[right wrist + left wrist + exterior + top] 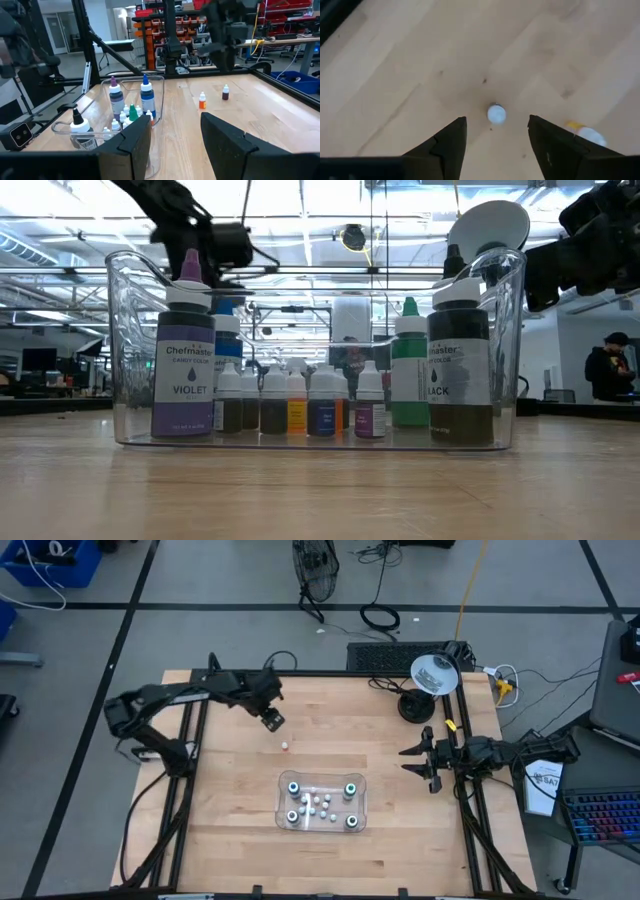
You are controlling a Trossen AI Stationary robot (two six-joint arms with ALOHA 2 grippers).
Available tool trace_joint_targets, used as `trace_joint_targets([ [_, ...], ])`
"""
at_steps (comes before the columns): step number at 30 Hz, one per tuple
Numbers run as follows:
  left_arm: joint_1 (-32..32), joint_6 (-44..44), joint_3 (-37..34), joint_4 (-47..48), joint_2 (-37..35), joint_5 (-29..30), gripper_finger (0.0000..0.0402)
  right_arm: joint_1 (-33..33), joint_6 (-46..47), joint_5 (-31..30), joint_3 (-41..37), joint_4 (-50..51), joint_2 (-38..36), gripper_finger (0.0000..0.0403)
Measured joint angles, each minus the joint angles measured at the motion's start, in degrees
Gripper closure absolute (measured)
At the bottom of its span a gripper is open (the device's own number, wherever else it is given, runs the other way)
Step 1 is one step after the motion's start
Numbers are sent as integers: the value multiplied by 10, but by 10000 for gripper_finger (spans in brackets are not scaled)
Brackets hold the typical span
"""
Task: Pick & Place food coloring
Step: Put the small brown food coloring bottle into the bin
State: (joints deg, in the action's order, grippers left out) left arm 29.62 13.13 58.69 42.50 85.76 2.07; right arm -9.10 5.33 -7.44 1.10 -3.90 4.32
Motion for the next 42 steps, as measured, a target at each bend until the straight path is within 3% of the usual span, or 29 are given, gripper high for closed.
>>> trace_joint_targets([
  [8,5,-39,-2,-35,81,-1,157,0,0,0,0,-1,0,242],
  [17,5,-49,-3,-39,148,-5,160,0,0,0,0,-1,0,242],
  [42,3,-85,-3,-40,146,-5,217,0,0,0,0,-2,0,243],
])
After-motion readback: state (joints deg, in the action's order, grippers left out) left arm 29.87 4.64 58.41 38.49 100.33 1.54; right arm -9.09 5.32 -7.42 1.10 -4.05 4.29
